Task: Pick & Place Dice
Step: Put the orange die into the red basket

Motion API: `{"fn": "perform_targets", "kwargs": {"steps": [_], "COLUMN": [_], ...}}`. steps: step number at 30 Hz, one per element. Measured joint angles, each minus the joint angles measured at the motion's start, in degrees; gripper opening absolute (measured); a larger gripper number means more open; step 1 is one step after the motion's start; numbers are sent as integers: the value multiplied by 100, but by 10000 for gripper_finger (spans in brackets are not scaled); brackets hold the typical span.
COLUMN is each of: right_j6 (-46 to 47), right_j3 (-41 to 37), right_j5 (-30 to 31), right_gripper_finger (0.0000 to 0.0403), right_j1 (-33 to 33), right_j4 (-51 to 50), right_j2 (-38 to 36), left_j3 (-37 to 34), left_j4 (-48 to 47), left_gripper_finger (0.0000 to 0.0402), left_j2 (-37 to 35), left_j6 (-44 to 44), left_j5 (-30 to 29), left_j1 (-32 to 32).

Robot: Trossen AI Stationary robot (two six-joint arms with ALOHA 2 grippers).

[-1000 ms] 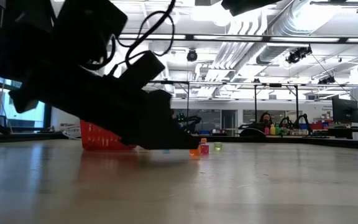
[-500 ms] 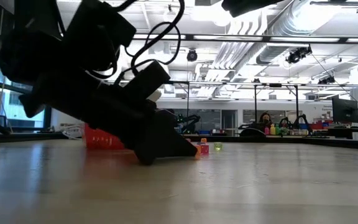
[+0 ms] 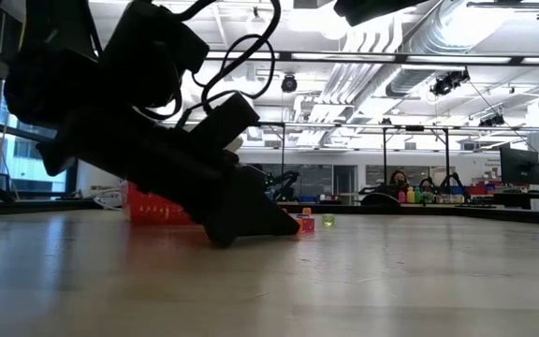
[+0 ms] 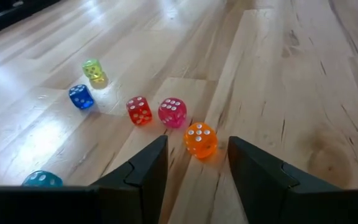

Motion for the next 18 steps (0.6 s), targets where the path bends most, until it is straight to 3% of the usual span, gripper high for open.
{"fn": "perform_targets", "kwargs": {"steps": [12, 18], "right_j6": [10, 10], "right_j3": [0, 0], "right_j5": [2, 2], "right_gripper_finger": [129, 129], "right_j1": [0, 0], "right_j4": [0, 0], "right_j2": [0, 0], "left_j3": [0, 0], "left_j4": [61, 55], "left_gripper_finger": [162, 123], "left_j2": [-2, -2], "left_j6": [-20, 13], "left_j5": [385, 447], "left_j1": [138, 138]}}
